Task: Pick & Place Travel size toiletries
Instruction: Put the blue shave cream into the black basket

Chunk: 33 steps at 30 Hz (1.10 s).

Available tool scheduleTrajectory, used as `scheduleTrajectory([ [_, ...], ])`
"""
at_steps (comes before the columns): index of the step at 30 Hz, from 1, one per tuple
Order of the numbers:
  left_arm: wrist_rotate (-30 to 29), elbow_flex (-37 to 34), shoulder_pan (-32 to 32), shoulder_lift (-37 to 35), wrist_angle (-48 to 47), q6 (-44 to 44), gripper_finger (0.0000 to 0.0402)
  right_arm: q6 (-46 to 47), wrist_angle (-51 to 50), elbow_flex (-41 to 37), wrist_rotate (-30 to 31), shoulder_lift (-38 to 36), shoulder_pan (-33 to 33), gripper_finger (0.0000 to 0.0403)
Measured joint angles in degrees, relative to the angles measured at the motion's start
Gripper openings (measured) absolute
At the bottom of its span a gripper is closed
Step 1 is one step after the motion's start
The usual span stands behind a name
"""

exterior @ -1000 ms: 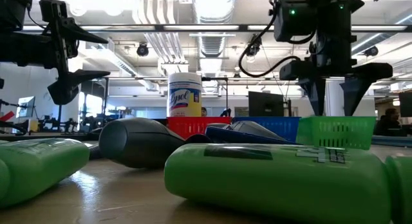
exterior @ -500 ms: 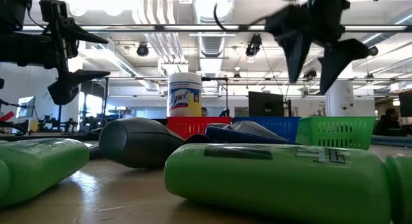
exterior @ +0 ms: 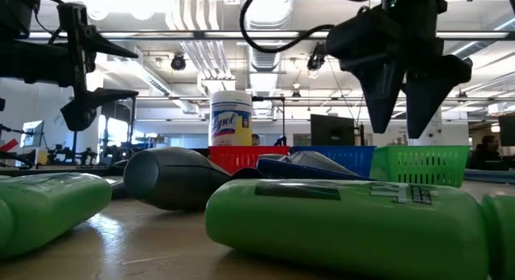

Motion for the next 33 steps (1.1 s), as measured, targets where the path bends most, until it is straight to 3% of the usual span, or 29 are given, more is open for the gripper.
scheduleTrajectory([
  [5, -0.7, 0.0, 0.0, 0.0, 0.0, 1.9, 0.0303, -1.6, 0.1, 1.7, 3.6, 1.8, -0.1, 0.0293],
  [8, 1.9, 0.0, 0.0, 0.0, 0.0, 3.6, 0.0303, 3.5, 0.1, 2.4, 3.8, 2.8, -0.2, 0.0287],
  [15, 19.5, 0.0, 0.0, 0.0, -1.8, 13.6, 0.0303, 25.5, 1.5, 2.9, -10.0, 5.1, -0.5, 0.0277],
  [20, 20.2, 0.0, 0.0, 0.2, -2.2, 17.4, 0.0303, 31.2, 2.3, 5.9, -18.8, 4.9, 0.6, 0.0268],
  [33, 23.7, 0.0, 0.0, 0.2, -2.3, 17.5, 0.0303, 37.3, 1.2, 11.6, -19.6, 4.8, 5.3, 0.0243],
])
